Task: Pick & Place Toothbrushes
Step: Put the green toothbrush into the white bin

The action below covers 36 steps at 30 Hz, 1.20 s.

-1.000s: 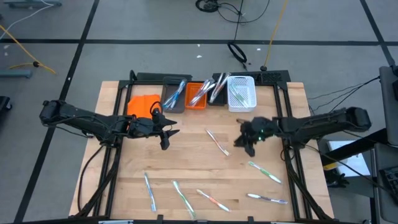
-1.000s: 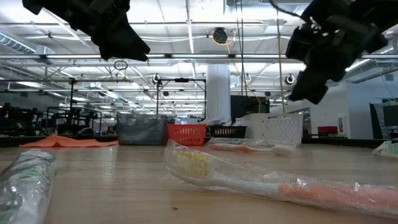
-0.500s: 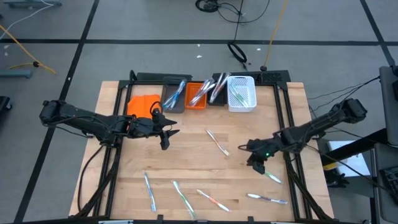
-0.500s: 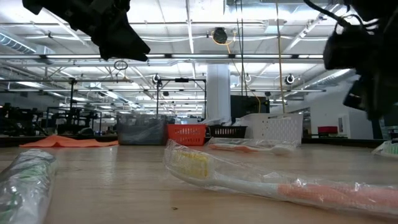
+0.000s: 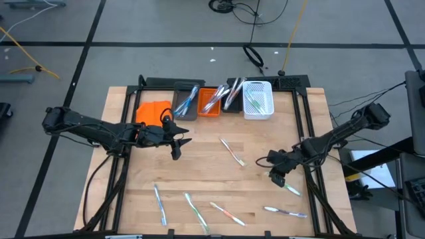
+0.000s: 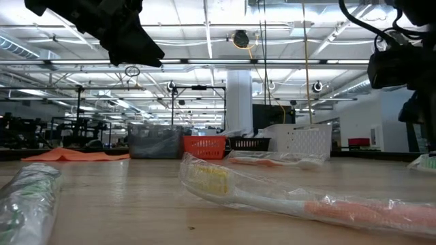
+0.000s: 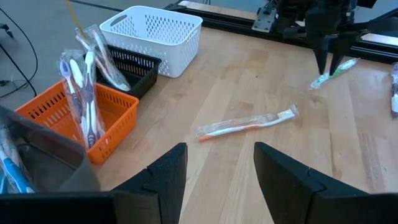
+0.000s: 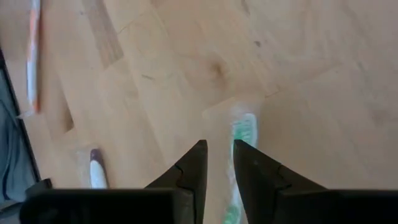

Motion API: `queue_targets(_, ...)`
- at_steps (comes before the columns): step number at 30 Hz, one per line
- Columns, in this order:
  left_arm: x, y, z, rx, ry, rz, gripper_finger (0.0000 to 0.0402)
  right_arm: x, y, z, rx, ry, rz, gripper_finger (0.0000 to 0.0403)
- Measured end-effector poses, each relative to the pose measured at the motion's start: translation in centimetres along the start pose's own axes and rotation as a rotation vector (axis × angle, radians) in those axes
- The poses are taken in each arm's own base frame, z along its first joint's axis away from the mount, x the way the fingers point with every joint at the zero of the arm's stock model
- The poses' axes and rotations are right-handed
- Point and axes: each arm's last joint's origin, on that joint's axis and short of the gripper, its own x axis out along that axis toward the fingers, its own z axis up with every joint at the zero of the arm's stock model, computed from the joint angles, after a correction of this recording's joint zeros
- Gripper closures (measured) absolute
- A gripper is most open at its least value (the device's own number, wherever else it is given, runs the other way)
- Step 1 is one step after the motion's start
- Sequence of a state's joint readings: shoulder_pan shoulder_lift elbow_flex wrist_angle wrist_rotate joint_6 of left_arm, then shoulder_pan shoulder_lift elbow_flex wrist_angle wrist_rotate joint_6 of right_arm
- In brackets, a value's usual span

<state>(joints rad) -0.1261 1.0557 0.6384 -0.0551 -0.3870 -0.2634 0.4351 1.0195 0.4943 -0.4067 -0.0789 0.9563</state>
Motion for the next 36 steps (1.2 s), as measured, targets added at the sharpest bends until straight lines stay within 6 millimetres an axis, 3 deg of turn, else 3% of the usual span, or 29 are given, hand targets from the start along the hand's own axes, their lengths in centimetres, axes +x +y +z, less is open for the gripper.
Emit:
queue_targets(11,0.0,0.0,0.0,0.002,0.0,0.0,0.0213,1.3,-0.6,-1.1,0.004,0.021,-0.079,0.0318)
queue_targets(22,0.0,0.0,0.0,0.007,0.0,0.0,0.0213,2.7,-1.4,-2.2,0.007,0.008,-0.039,0.0319)
queue_targets(26,0.0,0.0,0.0,0.007,0.0,0.0,0.0213,2.8,-1.7,-2.4,0.033,0.011,-0.048,0.0341)
queue_targets(30,0.0,0.0,0.0,0.007,0.0,0.0,0.0213,2.8,-1.7,-2.4,0.009,0.011,-0.044,0.039)
queue_targets(36,0.0,0.0,0.0,0.007,0.0,0.0,0.0213,2.8,-1.6,-2.4,0.0,0.015,-0.024,0.0397)
